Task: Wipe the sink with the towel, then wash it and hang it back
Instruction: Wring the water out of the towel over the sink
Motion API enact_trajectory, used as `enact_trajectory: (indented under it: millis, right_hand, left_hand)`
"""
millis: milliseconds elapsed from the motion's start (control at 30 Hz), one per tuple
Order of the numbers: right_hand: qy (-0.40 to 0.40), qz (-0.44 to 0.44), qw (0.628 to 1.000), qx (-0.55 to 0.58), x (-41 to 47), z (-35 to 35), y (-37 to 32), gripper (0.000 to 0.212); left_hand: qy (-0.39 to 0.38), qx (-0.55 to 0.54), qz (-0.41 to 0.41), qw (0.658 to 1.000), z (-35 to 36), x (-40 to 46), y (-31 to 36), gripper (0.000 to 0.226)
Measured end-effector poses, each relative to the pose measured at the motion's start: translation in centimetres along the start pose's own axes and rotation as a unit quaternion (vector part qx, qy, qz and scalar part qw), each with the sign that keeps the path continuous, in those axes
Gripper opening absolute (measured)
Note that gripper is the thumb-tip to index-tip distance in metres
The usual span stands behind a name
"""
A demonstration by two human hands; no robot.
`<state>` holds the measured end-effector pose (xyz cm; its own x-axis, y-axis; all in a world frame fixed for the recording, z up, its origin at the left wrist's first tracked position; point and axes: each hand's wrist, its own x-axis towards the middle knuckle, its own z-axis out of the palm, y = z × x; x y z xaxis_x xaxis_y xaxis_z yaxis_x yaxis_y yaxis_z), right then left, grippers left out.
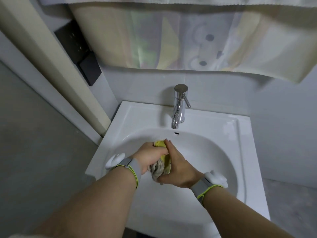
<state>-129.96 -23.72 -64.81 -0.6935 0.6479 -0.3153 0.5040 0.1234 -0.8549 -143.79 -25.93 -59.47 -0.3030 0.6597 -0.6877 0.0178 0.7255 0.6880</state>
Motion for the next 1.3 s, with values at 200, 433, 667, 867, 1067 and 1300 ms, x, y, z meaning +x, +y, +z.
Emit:
enact_trajectory:
  millis: [200, 433, 667, 867, 1067, 1300]
  right_hand:
    - [0.035, -0.006, 0.998, 0.047, -0.7, 1.0, -0.1, 0.14]
    - [0.11, 0.022, 0.994, -0.005, -0.7, 0.9, -0.6, 0.059]
    - [0.102, 0.07, 0.976, -0.177, -1.1, 0.5, -0.3, 0.027]
    - [0.11, 0.087, 0.972, -0.189, -1.0, -0.9, -0.4, 0.017]
    - [0.125, 0.078, 0.983, -0.114, -0.8, -1.8, -3.4, 0.015]
    - [0.097, 0.161, 0.969, 0.162, -0.8, -1.3, -5.4, 0.027]
  left_hand:
    - [0.005, -0.009, 0.016, 1.0, -0.2, -1.2, -0.1, 0.015]
    - [0.028, 0.058, 0.096, 0.993, -1.0, -1.4, 0.7, 0.029]
    - [0.117, 0.193, 0.172, 0.959, -2.3, -1.1, 0.3, 0.03]
    - [0.128, 0.248, 0.165, 0.946, -3.7, -0.8, -2.0, 0.021]
    - [-0.042, 0.326, 0.139, 0.934, -3.1, -1.5, -3.6, 0.062]
    - [-0.021, 0.203, 0.194, 0.96, 0.2, -1.8, -4.5, 0.094]
